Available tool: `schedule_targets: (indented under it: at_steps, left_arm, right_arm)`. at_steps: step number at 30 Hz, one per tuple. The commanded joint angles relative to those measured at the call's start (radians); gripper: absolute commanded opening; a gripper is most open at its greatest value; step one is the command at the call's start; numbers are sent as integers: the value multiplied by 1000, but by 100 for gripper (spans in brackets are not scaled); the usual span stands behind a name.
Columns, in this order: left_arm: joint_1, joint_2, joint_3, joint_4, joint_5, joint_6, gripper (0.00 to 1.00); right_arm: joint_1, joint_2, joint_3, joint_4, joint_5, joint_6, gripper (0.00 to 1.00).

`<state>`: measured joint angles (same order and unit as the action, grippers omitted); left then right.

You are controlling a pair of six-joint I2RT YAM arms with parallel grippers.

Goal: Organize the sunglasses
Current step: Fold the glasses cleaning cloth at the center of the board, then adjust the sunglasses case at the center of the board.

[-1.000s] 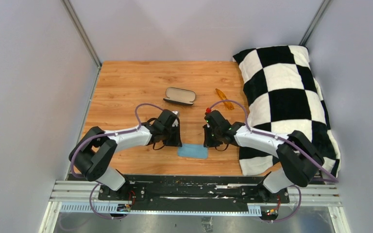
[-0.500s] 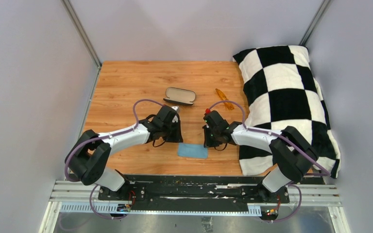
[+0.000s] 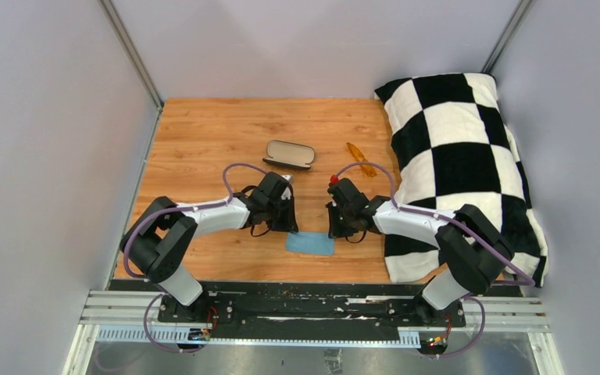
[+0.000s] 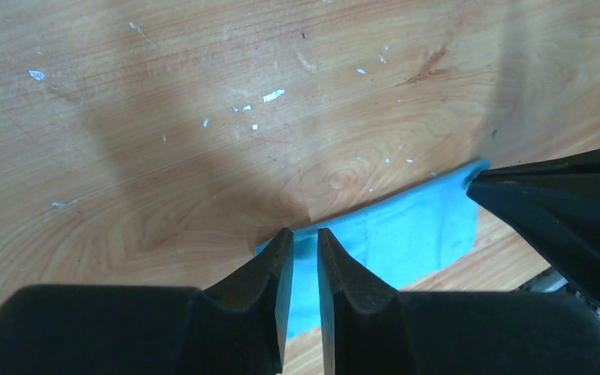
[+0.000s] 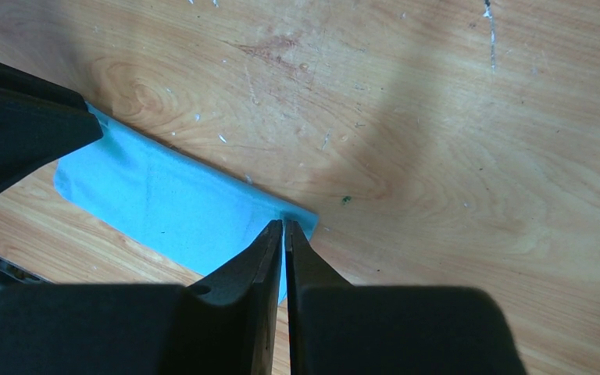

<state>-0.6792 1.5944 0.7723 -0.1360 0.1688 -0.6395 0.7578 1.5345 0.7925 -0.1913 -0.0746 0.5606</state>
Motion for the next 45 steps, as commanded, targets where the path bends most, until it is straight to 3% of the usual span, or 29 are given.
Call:
schedule_targets:
  at_steps: [1, 6, 10, 12, 14, 21, 25, 30, 45]
  left_arm:
    - [2, 20, -2, -5, -61, 19, 23]
    - [3, -55, 71, -93, -73, 59, 23]
    - [13, -154, 151, -174, -163, 107, 26]
    - [44, -180, 166, -181, -222, 116, 27]
    - [115, -174, 179, -170, -192, 107, 27]
    - [334, -9, 340, -215, -14, 97, 42]
    - [386, 93, 441, -197, 66, 71, 43]
    - [394, 202, 569, -205, 93, 69, 56]
    - [454, 363, 686, -179, 51, 32, 55]
  right_arm:
    - [-8, -2, -12, -31, 7, -7, 11]
    - [-8, -58, 23, -68, 22, -6, 11]
    - [-13, -122, 64, -104, 43, -25, 13]
    - [-23, -129, 81, -111, 57, -35, 14]
    - [-47, -130, 93, -120, 53, -39, 15]
    - [-111, -193, 76, -138, 60, -52, 23]
    - [-146, -224, 44, -149, 56, -51, 25]
    - [-175, -228, 34, -171, 51, -58, 25]
    - [-199, -231, 34, -189, 48, -57, 25]
